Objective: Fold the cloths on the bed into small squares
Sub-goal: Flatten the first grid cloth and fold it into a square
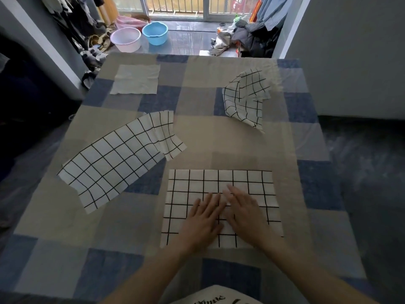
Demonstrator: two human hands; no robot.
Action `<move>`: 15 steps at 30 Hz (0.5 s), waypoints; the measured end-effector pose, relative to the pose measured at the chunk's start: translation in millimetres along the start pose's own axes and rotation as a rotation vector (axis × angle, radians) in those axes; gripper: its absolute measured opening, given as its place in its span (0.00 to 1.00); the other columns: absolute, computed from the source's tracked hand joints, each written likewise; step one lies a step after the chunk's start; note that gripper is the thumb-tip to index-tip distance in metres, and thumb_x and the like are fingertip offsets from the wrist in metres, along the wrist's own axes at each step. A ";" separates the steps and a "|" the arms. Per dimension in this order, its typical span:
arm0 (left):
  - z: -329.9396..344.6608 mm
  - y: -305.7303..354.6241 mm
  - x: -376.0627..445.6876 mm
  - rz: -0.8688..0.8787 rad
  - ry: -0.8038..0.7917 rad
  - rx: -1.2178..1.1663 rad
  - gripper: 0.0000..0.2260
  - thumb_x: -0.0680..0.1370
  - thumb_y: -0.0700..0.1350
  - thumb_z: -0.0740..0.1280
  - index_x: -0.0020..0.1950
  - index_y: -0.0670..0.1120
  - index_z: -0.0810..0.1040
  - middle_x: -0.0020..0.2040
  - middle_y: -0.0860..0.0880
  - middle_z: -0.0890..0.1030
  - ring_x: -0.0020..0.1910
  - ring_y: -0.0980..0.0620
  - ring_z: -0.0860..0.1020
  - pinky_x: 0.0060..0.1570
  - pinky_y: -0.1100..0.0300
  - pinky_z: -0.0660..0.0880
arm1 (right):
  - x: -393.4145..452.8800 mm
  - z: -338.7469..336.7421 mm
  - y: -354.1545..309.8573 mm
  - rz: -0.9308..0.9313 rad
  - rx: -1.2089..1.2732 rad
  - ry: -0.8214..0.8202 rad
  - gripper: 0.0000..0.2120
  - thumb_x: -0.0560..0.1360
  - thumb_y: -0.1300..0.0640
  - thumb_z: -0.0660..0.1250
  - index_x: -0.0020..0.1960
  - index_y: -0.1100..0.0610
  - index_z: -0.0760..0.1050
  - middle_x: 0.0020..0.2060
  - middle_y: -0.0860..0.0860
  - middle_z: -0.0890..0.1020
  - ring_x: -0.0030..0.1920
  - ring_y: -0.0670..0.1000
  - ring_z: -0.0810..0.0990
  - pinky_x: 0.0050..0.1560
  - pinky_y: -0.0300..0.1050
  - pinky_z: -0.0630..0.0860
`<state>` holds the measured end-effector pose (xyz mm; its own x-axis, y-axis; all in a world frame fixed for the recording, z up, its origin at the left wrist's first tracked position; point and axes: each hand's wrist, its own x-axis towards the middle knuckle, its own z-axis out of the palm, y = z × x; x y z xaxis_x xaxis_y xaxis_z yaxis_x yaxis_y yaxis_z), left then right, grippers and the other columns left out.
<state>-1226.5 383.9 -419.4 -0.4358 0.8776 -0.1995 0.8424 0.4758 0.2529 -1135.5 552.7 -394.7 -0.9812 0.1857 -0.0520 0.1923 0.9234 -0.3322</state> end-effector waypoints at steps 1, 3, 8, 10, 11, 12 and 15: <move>2.3 2.1 -0.6 -0.024 -0.006 0.004 0.30 0.82 0.60 0.49 0.80 0.52 0.44 0.80 0.50 0.44 0.78 0.52 0.39 0.74 0.47 0.40 | -4.2 7.4 2.4 -0.016 -0.020 -0.057 0.27 0.79 0.47 0.57 0.76 0.51 0.55 0.77 0.50 0.57 0.76 0.50 0.55 0.75 0.51 0.56; 1.9 2.5 0.1 -0.030 -0.014 0.002 0.31 0.81 0.62 0.49 0.80 0.52 0.42 0.80 0.50 0.42 0.78 0.53 0.37 0.73 0.48 0.39 | -10.1 15.9 12.2 -0.011 -0.085 -0.131 0.29 0.80 0.42 0.51 0.78 0.49 0.50 0.78 0.48 0.50 0.78 0.48 0.49 0.75 0.52 0.48; -7.1 2.6 1.5 -0.011 -0.102 -0.026 0.39 0.77 0.68 0.52 0.78 0.56 0.34 0.77 0.54 0.30 0.74 0.54 0.28 0.73 0.48 0.33 | -9.7 8.0 31.0 0.055 -0.138 -0.176 0.31 0.78 0.37 0.47 0.78 0.46 0.49 0.78 0.47 0.47 0.78 0.48 0.45 0.75 0.51 0.42; -10.1 5.3 1.4 -0.024 -0.155 -0.011 0.43 0.74 0.71 0.53 0.77 0.57 0.31 0.76 0.54 0.27 0.73 0.52 0.26 0.74 0.48 0.32 | -10.9 -0.9 38.3 0.114 -0.132 -0.163 0.31 0.78 0.37 0.46 0.78 0.46 0.47 0.78 0.47 0.46 0.78 0.48 0.46 0.75 0.49 0.42; -11.9 6.2 1.7 -0.024 -0.173 -0.002 0.44 0.73 0.73 0.54 0.76 0.56 0.30 0.75 0.53 0.26 0.73 0.52 0.25 0.73 0.48 0.31 | -9.5 -5.7 41.3 0.157 -0.136 -0.172 0.32 0.78 0.37 0.47 0.78 0.47 0.47 0.78 0.47 0.46 0.78 0.49 0.47 0.75 0.49 0.46; -13.2 6.4 2.2 -0.021 -0.185 0.005 0.46 0.72 0.74 0.54 0.76 0.56 0.29 0.75 0.53 0.26 0.73 0.51 0.25 0.73 0.48 0.30 | -5.7 -11.9 43.6 0.212 -0.133 -0.177 0.33 0.77 0.37 0.49 0.78 0.47 0.46 0.78 0.48 0.48 0.77 0.50 0.50 0.74 0.50 0.51; -14.2 5.3 3.1 -0.013 -0.210 0.007 0.47 0.71 0.75 0.53 0.75 0.56 0.27 0.75 0.53 0.25 0.72 0.51 0.24 0.72 0.47 0.29 | 20.6 -33.9 49.9 0.393 -0.063 -0.129 0.37 0.75 0.38 0.58 0.77 0.50 0.50 0.76 0.50 0.56 0.73 0.55 0.59 0.68 0.55 0.62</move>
<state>-1227.9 390.0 -405.3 -0.3717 0.8399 -0.3955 0.8396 0.4859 0.2428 -1145.6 614.0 -380.4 -0.8259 0.4883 -0.2818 0.5491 0.8102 -0.2053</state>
